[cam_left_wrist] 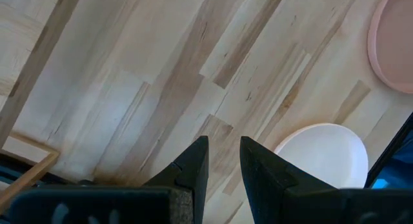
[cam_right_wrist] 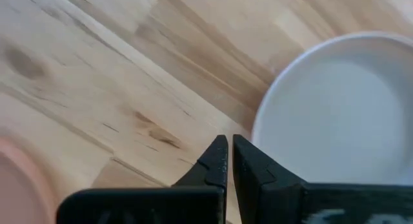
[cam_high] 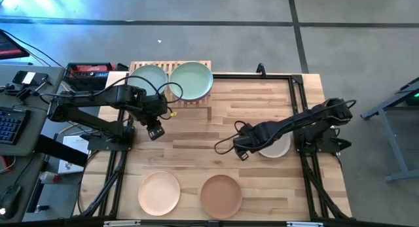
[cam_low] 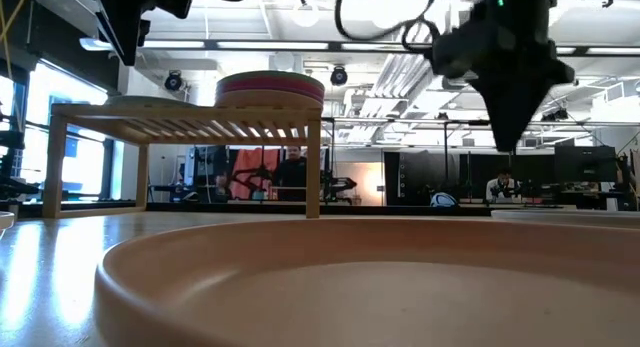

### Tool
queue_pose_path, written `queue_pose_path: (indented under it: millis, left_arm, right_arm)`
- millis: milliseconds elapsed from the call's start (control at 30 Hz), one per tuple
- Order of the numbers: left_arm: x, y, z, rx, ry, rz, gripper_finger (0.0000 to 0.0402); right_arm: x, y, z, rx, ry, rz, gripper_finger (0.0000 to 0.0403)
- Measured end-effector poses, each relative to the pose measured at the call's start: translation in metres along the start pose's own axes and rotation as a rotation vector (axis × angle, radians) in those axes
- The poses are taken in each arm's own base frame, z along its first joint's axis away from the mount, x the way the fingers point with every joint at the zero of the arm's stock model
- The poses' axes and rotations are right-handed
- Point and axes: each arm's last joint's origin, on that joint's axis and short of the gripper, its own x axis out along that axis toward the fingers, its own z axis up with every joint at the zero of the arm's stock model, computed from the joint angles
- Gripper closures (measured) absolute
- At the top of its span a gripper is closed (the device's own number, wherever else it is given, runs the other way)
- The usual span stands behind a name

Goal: Place and stack plates onto a shelf
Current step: Stack the gray plate on top of the blue plate on the shelf

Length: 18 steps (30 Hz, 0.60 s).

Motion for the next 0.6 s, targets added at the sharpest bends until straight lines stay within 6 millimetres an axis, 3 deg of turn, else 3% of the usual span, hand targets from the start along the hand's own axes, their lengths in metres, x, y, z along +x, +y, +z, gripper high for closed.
queue_pose_path:
  millis: [133, 333, 600]
  left_arm:
    - [0.0, 0.0, 0.0, 0.0, 0.0, 0.0, 0.0326]
    - [0.0, 0.0, 0.0, 0.0, 0.0, 0.0, 0.0326]
    - [0.0, 0.0, 0.0, 0.0, 0.0, 0.0, 0.0326]
  right_arm:
    - [-0.007, 0.001, 0.002, 0.0, -0.026, -0.004, 0.0403]
    - [0.003, -0.003, -0.002, -0.032, 0.015, -0.027, 0.0399]
    - [0.004, -0.003, -0.001, -0.065, 0.018, -0.028, 0.0332]
